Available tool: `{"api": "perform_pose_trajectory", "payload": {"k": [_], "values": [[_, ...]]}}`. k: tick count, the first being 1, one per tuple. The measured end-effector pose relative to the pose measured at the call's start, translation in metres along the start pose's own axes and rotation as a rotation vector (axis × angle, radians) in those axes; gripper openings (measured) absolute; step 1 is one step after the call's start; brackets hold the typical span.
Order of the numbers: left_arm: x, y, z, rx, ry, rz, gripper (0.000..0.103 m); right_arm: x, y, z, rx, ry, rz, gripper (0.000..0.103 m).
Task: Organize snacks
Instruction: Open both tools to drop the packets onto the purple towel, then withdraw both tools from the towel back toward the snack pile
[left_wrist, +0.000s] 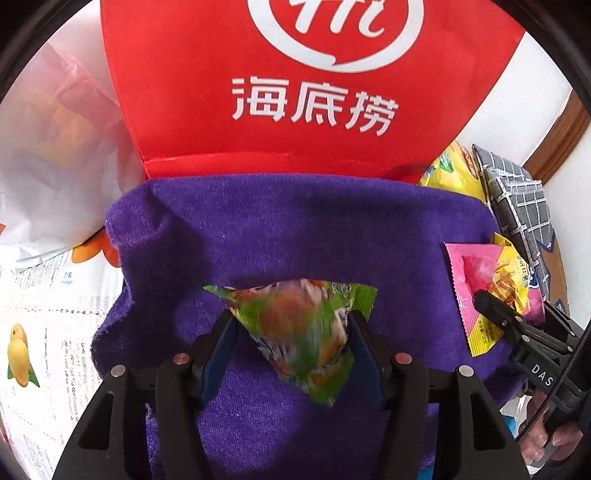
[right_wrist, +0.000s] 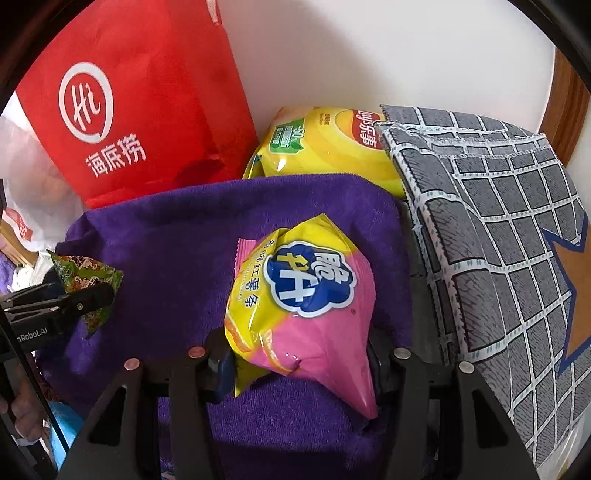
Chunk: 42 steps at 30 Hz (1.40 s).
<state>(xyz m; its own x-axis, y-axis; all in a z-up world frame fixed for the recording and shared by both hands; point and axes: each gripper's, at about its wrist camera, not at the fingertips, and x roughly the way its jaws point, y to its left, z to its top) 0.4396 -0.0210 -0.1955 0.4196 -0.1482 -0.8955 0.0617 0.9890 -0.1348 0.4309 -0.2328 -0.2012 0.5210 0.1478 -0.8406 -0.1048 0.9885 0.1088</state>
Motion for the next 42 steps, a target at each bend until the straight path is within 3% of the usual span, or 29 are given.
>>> {"api": "perform_pose_trajectory", "payload": {"k": [2, 4, 9, 17, 29, 42], "values": [[0.001, -0.003, 0.001, 0.005, 0.011, 0.016, 0.067, 0.0, 0.003, 0.0, -0.01, 0.007, -0.01, 0.059], [-0.004, -0.006, 0.001, 0.022, -0.003, 0.046, 0.082, -0.005, 0.005, 0.001, -0.014, -0.002, -0.027, 0.069], [-0.024, -0.011, -0.003, 0.03, -0.04, 0.059, 0.087, -0.028, 0.008, 0.001, -0.012, -0.059, -0.039, 0.085], [-0.072, -0.008, -0.022, 0.03, -0.09, 0.062, 0.087, -0.089, 0.01, -0.007, -0.007, -0.141, -0.14, 0.086], [-0.152, -0.003, -0.082, 0.04, -0.169, 0.011, 0.087, -0.172, 0.017, -0.059, -0.03, -0.207, -0.198, 0.086], [-0.199, 0.014, -0.147, 0.019, -0.182, 0.018, 0.086, -0.209, 0.004, -0.116, 0.074, -0.149, -0.135, 0.086]]}}
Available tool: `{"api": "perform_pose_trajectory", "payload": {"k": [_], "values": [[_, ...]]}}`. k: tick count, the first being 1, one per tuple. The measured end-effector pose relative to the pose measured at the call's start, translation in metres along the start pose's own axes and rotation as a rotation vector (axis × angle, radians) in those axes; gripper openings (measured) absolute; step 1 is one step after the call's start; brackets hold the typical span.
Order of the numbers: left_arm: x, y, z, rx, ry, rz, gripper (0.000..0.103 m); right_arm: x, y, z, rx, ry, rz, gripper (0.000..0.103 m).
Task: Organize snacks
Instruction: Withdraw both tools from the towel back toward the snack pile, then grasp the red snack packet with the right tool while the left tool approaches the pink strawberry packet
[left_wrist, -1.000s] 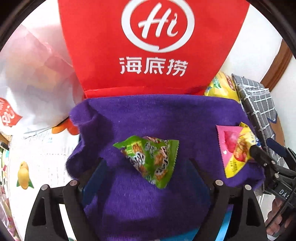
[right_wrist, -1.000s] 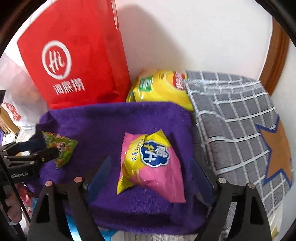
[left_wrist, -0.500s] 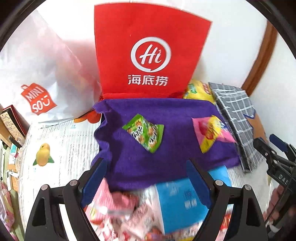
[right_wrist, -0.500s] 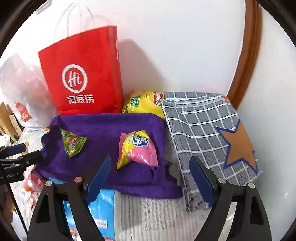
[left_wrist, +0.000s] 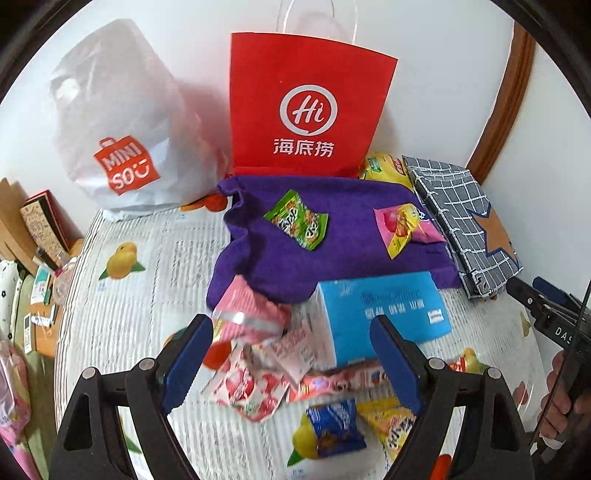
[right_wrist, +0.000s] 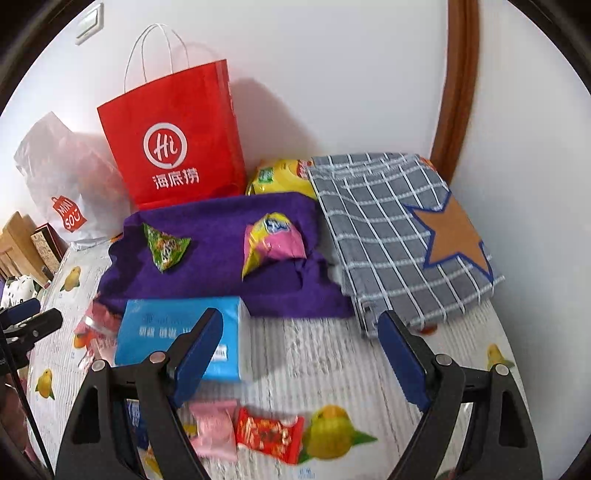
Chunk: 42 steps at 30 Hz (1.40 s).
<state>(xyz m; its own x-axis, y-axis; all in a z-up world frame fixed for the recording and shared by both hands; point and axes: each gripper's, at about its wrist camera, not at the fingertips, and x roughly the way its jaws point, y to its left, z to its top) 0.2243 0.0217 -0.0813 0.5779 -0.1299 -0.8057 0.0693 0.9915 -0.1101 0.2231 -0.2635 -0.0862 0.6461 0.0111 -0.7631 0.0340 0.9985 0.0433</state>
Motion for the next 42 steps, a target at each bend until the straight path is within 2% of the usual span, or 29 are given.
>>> {"api": "perform_pose_trajectory", "payload": {"k": [6, 14, 20, 31, 42], "values": [[-0.008, 0.006, -0.016, -0.009, 0.0, -0.011, 0.086, 0.001, -0.012, -0.02, 0.027, 0.045, -0.004, 0.085], [-0.008, 0.019, -0.029, -0.042, 0.0, -0.001, 0.085, 0.007, -0.016, -0.041, 0.0, 0.044, -0.044, 0.081], [0.002, 0.029, -0.036, -0.074, 0.027, -0.003, 0.085, 0.022, -0.012, -0.06, -0.029, 0.083, -0.026, 0.078], [0.01, 0.031, -0.04, -0.063, 0.043, 0.0, 0.085, 0.05, 0.002, -0.097, -0.042, 0.175, 0.022, 0.078], [0.02, 0.031, -0.043, -0.056, 0.059, -0.006, 0.085, 0.066, 0.013, -0.114, -0.037, 0.221, 0.061, 0.078]]}}
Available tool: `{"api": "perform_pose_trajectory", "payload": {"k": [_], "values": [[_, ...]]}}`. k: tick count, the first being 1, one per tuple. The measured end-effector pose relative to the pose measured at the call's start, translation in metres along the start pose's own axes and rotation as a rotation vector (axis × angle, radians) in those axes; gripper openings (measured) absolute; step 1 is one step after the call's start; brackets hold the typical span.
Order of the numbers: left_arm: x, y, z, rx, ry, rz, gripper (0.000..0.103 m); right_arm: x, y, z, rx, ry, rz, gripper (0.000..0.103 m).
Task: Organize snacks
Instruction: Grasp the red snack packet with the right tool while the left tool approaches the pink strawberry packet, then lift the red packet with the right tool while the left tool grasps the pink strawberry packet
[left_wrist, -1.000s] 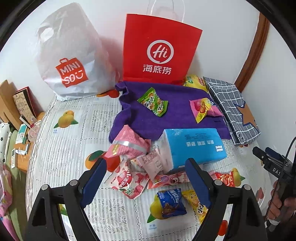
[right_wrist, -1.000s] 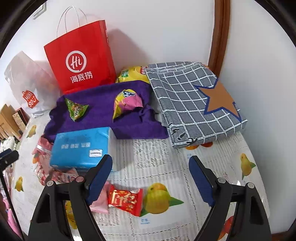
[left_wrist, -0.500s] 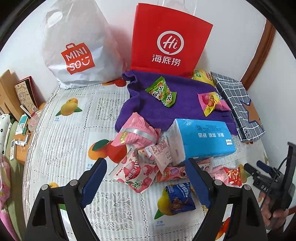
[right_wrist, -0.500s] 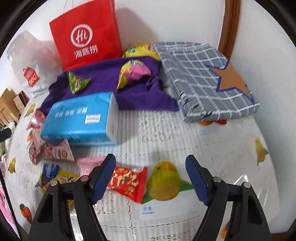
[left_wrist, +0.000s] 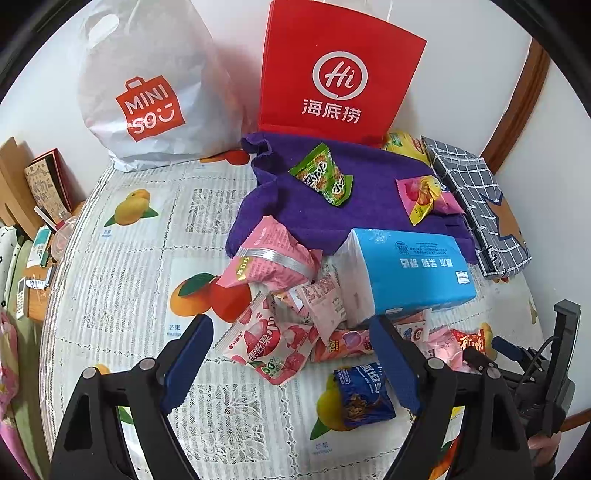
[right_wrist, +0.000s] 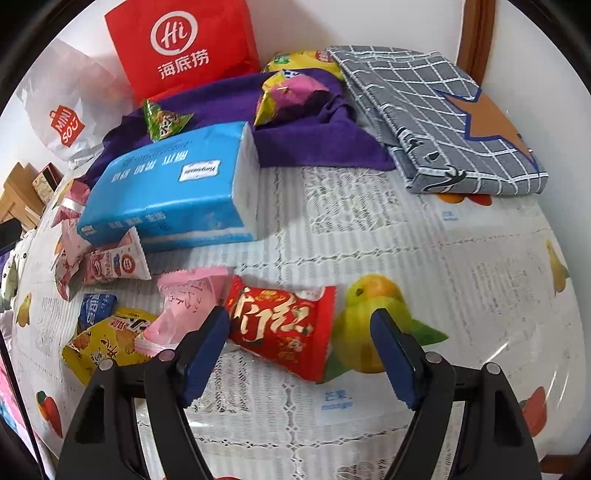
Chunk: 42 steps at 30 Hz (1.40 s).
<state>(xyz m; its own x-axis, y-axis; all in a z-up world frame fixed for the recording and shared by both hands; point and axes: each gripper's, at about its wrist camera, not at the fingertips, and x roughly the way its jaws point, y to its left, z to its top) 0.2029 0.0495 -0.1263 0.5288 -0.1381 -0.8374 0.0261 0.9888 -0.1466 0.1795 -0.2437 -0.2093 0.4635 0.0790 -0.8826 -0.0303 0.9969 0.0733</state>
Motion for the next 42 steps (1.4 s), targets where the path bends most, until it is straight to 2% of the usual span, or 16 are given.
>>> {"api": "perform_pose_trajectory", "payload": {"k": [4, 9, 14, 16, 22, 27, 35, 39, 42], "values": [[0.006, 0.004, -0.002, -0.009, 0.011, 0.0, 0.086, 0.009, 0.005, -0.007, -0.013, 0.025, -0.003, 0.078], [0.015, 0.008, -0.004, -0.013, 0.03, 0.001, 0.086, 0.013, 0.011, -0.01, -0.043, 0.007, -0.043, 0.079], [0.02, 0.014, -0.006, -0.018, 0.038, 0.006, 0.086, 0.017, 0.012, -0.005, -0.051, -0.005, -0.041, 0.079], [0.021, 0.018, -0.007, -0.025, 0.04, 0.013, 0.085, 0.018, 0.011, -0.003, -0.055, -0.017, -0.039, 0.069], [0.031, 0.033, -0.009, -0.049, 0.056, 0.025, 0.085, 0.012, 0.007, 0.001, -0.09, -0.052, -0.04, 0.057], [0.042, 0.042, -0.012, -0.066, 0.08, 0.032, 0.085, 0.011, 0.003, 0.002, -0.086, -0.052, -0.035, 0.057], [0.066, 0.036, -0.016, -0.056, 0.124, 0.03, 0.085, 0.01, -0.005, -0.001, -0.07, -0.054, -0.03, 0.056], [0.081, 0.031, -0.019, -0.038, 0.152, 0.023, 0.085, 0.01, -0.006, -0.002, -0.079, -0.049, -0.04, 0.058], [0.085, 0.023, -0.021, -0.001, 0.14, 0.053, 0.086, 0.012, -0.007, -0.002, -0.085, -0.046, -0.045, 0.063]]}}
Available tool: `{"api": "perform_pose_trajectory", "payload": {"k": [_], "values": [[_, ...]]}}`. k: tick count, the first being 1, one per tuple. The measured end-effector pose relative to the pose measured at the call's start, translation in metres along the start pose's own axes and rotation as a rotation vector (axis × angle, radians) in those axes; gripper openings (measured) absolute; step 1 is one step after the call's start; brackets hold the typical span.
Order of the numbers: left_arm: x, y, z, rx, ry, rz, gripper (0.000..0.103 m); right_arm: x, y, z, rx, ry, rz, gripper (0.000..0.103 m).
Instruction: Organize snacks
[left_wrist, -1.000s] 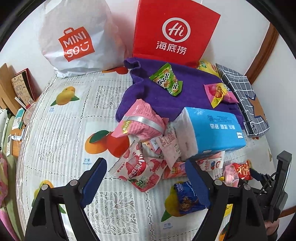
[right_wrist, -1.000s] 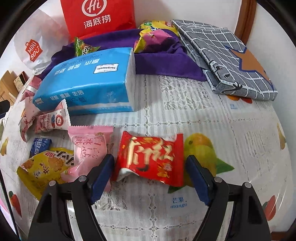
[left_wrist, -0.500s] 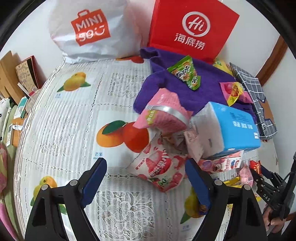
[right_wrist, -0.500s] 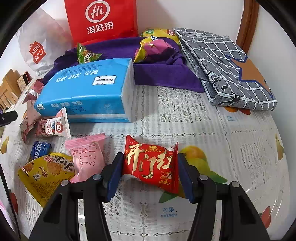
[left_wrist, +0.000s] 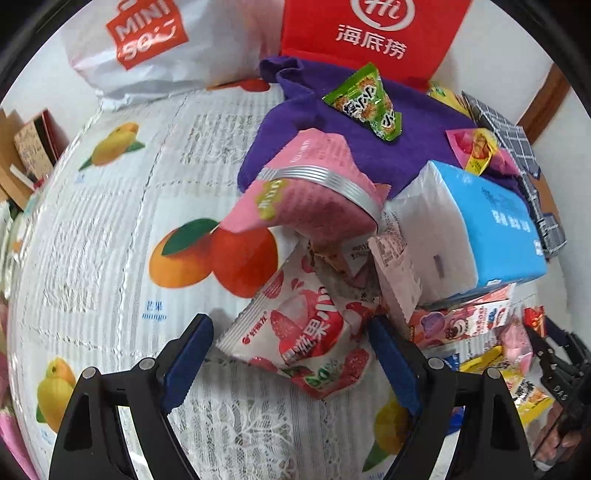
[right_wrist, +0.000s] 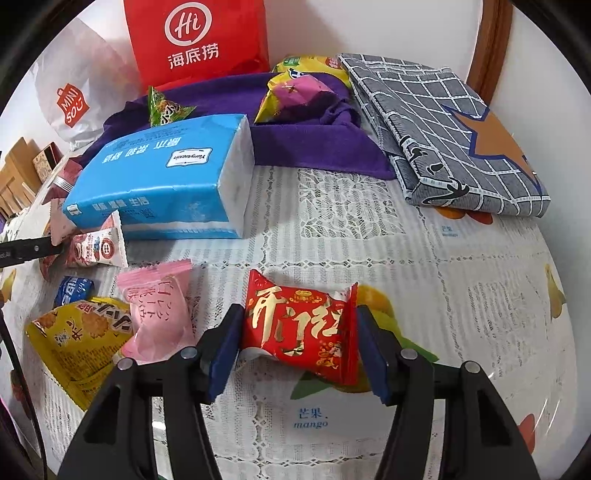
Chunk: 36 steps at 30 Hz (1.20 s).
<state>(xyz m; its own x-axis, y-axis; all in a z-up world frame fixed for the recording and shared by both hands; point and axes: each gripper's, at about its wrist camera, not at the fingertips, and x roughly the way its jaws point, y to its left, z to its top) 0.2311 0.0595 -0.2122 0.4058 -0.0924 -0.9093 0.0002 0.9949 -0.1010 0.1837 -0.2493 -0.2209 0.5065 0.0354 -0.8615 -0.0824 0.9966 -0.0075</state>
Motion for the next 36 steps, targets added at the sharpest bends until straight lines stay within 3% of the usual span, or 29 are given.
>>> {"api": "perform_pose_trajectory", "payload": {"k": [6, 9, 11, 17, 19, 36], "values": [[0.005, -0.011, 0.001, 0.06, -0.018, 0.052, 0.084, 0.005, 0.001, 0.001, 0.0, 0.006, 0.008, 0.068], [0.0, -0.011, -0.001, 0.076, -0.041, 0.054, 0.065, 0.003, 0.003, 0.0, -0.014, -0.008, 0.004, 0.062], [-0.004, -0.008, -0.002, 0.071, -0.042, 0.025, 0.06, 0.0, 0.006, 0.0, -0.033, -0.023, 0.004, 0.056], [-0.013, -0.002, -0.004, 0.045, -0.049, -0.026, 0.05, -0.006, 0.008, -0.001, -0.034, -0.022, 0.029, 0.053], [-0.018, 0.0, -0.006, 0.041, -0.051, -0.031, 0.041, -0.01, 0.007, -0.001, -0.024, -0.029, 0.035, 0.053], [-0.071, -0.001, -0.024, 0.015, -0.114, -0.078, 0.036, -0.061, 0.003, 0.008, 0.003, -0.124, 0.052, 0.053]]}}
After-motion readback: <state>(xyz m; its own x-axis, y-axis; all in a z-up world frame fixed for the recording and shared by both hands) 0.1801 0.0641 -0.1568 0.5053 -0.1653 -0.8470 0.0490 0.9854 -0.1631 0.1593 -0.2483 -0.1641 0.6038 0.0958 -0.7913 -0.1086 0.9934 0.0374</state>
